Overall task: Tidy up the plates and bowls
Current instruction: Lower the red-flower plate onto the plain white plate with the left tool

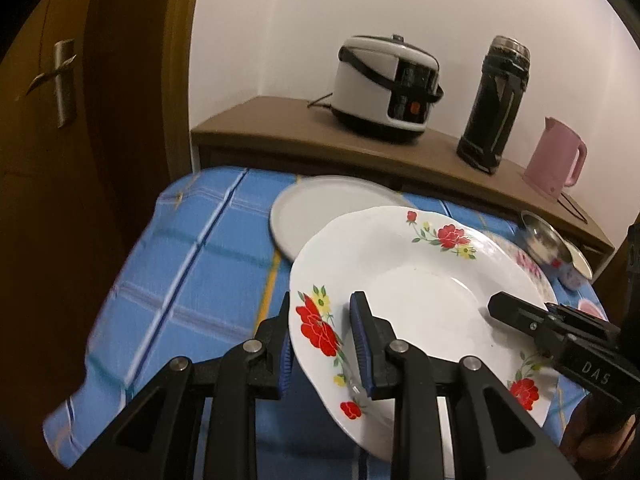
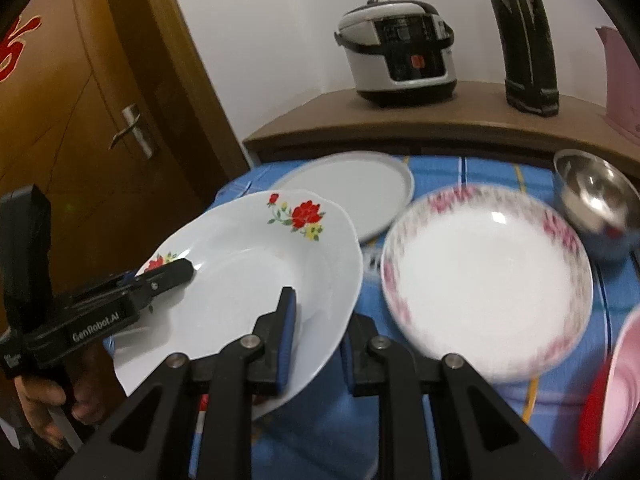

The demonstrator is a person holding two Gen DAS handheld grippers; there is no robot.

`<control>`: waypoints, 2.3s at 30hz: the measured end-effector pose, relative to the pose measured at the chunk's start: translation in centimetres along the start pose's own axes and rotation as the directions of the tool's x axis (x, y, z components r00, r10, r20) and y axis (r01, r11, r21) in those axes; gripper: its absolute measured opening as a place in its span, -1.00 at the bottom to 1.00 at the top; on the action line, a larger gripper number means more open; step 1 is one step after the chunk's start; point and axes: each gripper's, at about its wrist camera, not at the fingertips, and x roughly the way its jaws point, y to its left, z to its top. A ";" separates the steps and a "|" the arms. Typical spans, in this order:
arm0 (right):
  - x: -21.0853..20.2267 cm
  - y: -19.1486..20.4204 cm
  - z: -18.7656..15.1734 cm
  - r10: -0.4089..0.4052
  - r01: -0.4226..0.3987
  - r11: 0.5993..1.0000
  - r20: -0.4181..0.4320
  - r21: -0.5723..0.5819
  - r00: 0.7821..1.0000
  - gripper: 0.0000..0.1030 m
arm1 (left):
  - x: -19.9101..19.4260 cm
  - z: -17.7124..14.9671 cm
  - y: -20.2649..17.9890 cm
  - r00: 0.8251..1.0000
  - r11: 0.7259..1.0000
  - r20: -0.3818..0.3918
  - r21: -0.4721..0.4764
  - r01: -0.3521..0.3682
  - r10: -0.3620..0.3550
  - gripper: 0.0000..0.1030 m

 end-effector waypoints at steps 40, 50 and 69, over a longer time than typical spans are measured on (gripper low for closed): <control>13.3 -4.2 7.0 -0.276 0.277 0.951 -0.032 0.137 0.961 -0.31 | 13.4 7.4 1.8 0.990 0.990 0.003 -0.007 -0.142 0.142 -0.42; 7.5 -0.9 6.5 -0.321 0.313 0.947 0.289 0.075 0.902 0.64 | 11.1 7.4 0.9 0.955 0.968 0.180 0.045 -0.246 0.234 -0.09; 4.4 -0.5 3.6 -0.335 0.325 0.941 0.348 0.088 0.876 0.74 | 10.0 6.7 1.8 0.919 0.935 0.175 -0.052 -0.350 0.354 0.19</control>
